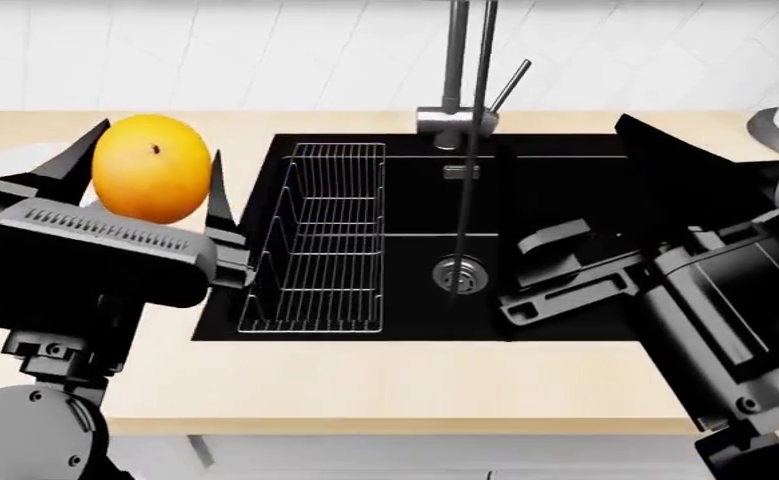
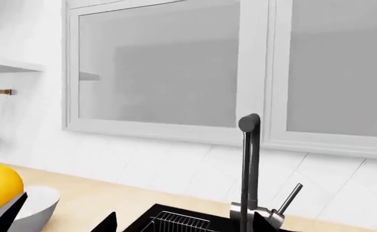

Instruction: Pick the sweet potatos and asparaguss from the sink and place them in one bowl. Place the orange in the other bowl. Then turn off the sink faucet.

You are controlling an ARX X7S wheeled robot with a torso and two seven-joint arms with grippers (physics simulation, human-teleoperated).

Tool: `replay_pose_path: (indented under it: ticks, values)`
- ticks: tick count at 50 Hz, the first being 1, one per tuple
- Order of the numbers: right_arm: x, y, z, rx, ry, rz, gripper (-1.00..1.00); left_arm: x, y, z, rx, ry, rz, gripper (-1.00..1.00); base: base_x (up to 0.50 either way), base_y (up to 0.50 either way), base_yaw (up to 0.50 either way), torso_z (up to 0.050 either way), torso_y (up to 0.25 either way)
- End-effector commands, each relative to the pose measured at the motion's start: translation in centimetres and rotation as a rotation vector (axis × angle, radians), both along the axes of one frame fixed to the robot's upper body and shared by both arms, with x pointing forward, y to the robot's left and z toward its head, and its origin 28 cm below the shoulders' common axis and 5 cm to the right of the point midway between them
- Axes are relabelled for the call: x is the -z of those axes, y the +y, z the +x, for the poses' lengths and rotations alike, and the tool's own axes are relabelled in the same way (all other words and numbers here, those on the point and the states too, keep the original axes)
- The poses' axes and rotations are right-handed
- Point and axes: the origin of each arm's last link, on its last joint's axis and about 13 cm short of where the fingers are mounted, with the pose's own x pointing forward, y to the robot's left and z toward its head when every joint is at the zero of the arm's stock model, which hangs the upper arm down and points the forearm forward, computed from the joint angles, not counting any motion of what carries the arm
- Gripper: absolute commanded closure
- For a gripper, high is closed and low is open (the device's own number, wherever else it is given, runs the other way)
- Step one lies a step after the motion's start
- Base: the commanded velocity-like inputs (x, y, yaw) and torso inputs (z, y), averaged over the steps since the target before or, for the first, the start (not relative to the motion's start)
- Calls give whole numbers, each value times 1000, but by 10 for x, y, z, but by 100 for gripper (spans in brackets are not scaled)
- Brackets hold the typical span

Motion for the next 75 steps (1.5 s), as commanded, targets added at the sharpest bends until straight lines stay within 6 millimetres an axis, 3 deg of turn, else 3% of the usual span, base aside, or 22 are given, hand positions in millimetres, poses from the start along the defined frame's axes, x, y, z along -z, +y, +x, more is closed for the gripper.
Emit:
replay_pose_path:
  ticks: [1,35,58,66,75]
  values:
    - [1,1,-1,2,-19,-2,-100,-4,3,1,-93,-47,-34,100,0,500,0,0,0]
    - [4,2,-3,21,-48,-19,-100,-3,3,3,-123,-37,-25,100,249,474,0,0,0]
    - [4,0,-3,-6,-33,50,-100,-3,0,3,-116,-8,-43,100,52,391,0,0,1]
    - [3,-3,-2,-15,-26,87,-100,-7,-8,14,-102,136,-55,100,0,0,0,0,0]
    - [1,-4,-2,-12,-25,101,-100,-18,-21,34,57,368,-98,100,0,0,0,0,0]
